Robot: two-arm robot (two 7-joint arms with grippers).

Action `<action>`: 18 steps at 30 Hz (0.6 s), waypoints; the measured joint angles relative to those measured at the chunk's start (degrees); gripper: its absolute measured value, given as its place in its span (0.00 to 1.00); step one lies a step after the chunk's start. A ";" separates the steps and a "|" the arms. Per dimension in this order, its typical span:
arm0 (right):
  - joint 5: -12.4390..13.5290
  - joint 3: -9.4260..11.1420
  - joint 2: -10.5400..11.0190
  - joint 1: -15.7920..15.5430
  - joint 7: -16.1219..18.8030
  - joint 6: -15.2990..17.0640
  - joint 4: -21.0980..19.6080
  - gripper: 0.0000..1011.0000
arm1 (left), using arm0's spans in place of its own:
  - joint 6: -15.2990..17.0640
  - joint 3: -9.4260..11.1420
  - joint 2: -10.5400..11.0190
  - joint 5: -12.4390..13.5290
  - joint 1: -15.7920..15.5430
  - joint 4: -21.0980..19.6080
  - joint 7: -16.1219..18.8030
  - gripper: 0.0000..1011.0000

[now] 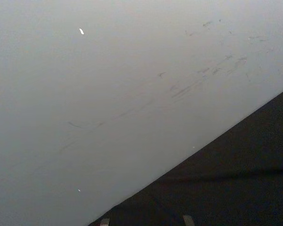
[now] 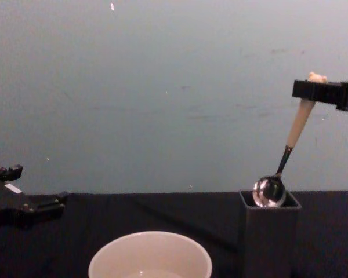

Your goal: Pick up the stirring spoon with one hand, stir inside the cup, then place it back in its original position.

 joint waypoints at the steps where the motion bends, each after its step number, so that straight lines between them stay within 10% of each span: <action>1: -0.35 -0.18 0.03 -0.05 0.13 0.06 0.12 0.22 | 0.00 0.00 0.00 0.00 0.00 0.00 0.00 0.99; 18: -4.89 -2.70 -1.26 0.29 1.03 0.90 3.11 0.22 | 0.00 0.00 0.00 0.00 0.00 0.00 0.00 0.99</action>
